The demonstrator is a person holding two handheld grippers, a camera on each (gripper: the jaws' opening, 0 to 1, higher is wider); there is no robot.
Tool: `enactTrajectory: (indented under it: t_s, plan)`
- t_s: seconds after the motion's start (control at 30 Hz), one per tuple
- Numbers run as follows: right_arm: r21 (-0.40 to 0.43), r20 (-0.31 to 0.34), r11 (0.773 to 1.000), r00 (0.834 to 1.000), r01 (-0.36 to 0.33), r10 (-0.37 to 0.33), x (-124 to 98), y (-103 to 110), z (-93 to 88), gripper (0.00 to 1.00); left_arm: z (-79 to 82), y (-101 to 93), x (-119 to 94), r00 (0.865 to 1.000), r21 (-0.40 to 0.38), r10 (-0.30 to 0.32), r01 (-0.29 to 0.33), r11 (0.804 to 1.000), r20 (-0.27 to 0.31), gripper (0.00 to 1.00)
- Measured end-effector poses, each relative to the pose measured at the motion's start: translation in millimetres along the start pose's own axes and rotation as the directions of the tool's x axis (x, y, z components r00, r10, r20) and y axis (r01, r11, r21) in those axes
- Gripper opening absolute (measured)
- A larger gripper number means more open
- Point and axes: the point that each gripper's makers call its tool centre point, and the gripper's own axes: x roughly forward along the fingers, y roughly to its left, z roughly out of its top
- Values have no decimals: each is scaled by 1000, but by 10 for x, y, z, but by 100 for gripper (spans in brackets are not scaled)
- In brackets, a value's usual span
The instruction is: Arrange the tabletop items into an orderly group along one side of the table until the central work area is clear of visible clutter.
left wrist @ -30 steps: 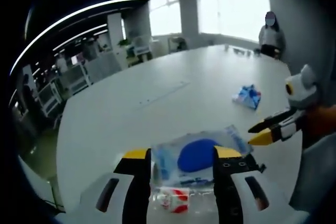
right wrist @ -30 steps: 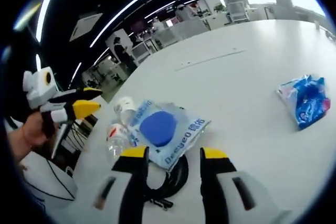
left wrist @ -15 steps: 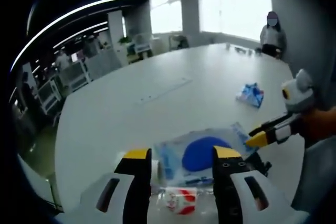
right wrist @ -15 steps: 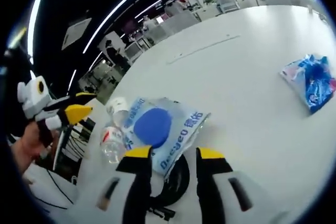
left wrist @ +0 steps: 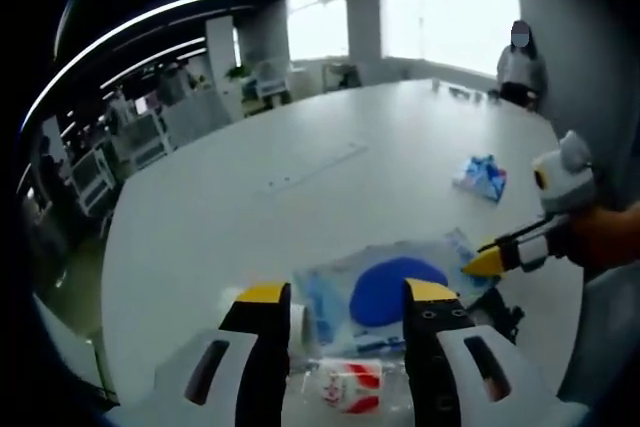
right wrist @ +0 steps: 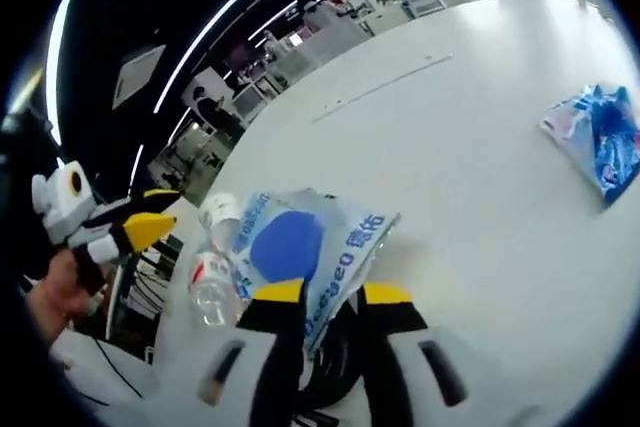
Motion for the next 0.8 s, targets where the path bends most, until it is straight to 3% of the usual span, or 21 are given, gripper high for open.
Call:
enactTrajectory:
  t_s: [0.07,0.8]
  plan:
    - [-1,-1,1000,1000,6,-6,-3,-14,-8,11,-8,2,11,1000,-1,-1,1,1000,-3,41]
    - [26,24,1000,1000,13,-14,-30,-65,-15,1,-34,19,132,999,10,-7,7,1000,-34,39]
